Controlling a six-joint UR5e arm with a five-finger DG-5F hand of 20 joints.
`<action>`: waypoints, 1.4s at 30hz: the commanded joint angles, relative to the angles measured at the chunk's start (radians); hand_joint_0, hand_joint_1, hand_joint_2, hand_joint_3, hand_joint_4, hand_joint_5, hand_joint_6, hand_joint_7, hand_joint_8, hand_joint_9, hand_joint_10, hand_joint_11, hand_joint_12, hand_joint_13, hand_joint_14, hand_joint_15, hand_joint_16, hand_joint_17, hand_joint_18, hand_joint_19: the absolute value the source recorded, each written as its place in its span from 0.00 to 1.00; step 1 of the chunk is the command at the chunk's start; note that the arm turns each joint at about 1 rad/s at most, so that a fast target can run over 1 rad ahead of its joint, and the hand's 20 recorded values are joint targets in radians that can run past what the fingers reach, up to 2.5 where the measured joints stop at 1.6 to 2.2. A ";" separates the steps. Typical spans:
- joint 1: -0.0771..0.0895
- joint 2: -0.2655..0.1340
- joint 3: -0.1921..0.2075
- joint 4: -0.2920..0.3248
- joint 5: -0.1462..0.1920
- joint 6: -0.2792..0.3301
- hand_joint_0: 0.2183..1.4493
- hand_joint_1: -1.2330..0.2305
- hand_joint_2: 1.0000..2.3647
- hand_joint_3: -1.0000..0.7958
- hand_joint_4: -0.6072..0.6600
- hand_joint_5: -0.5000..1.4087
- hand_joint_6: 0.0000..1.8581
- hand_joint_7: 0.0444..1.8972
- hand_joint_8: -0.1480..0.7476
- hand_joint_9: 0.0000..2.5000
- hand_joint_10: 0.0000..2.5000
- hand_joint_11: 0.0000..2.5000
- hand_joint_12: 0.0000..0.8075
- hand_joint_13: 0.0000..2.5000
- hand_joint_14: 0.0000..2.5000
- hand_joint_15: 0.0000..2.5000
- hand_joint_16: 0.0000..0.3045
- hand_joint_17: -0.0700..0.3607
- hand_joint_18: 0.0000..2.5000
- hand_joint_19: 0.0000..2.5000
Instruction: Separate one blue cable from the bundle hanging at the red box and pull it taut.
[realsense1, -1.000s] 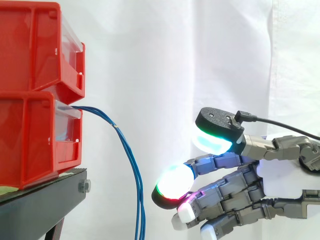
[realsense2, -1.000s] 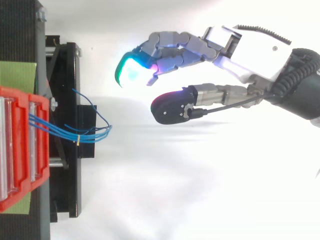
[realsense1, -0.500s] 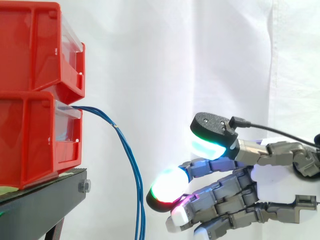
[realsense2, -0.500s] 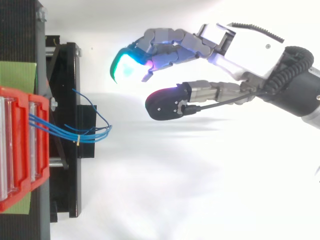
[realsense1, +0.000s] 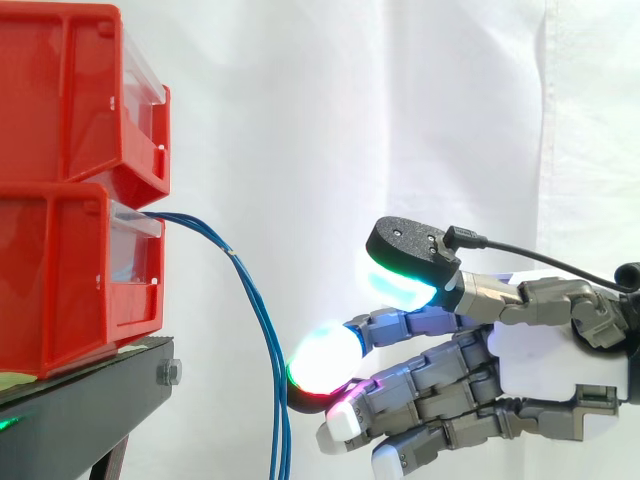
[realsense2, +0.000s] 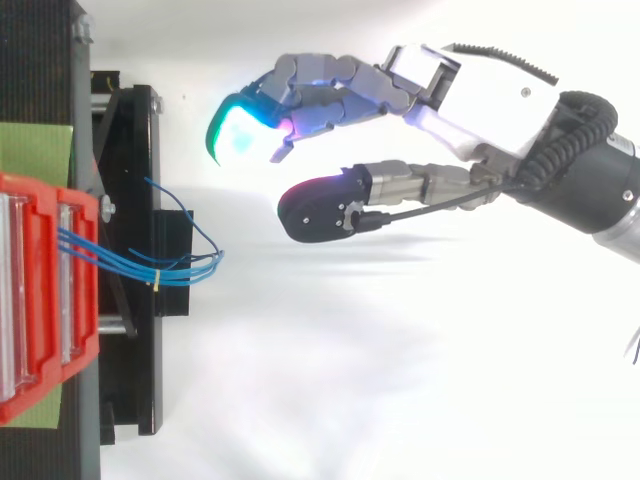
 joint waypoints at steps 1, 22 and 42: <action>0.001 0.000 0.002 0.014 -0.002 -0.008 0.27 0.50 0.00 0.28 0.65 0.17 0.27 0.53 0.43 0.27 0.01 0.23 0.35 0.16 0.00 0.09 0.14 0.38 0.16 0.23; 0.015 -0.076 0.088 0.003 0.003 -0.008 0.27 0.50 0.00 0.28 0.65 0.17 0.27 0.53 0.43 0.27 0.01 0.23 0.35 0.16 0.00 0.10 0.14 0.38 0.16 0.23; 0.046 -0.076 0.137 -0.011 -0.018 -0.036 0.27 0.50 0.00 0.28 0.66 0.17 0.27 0.53 0.43 0.27 0.01 0.23 0.35 0.16 0.00 0.09 0.14 0.38 0.16 0.23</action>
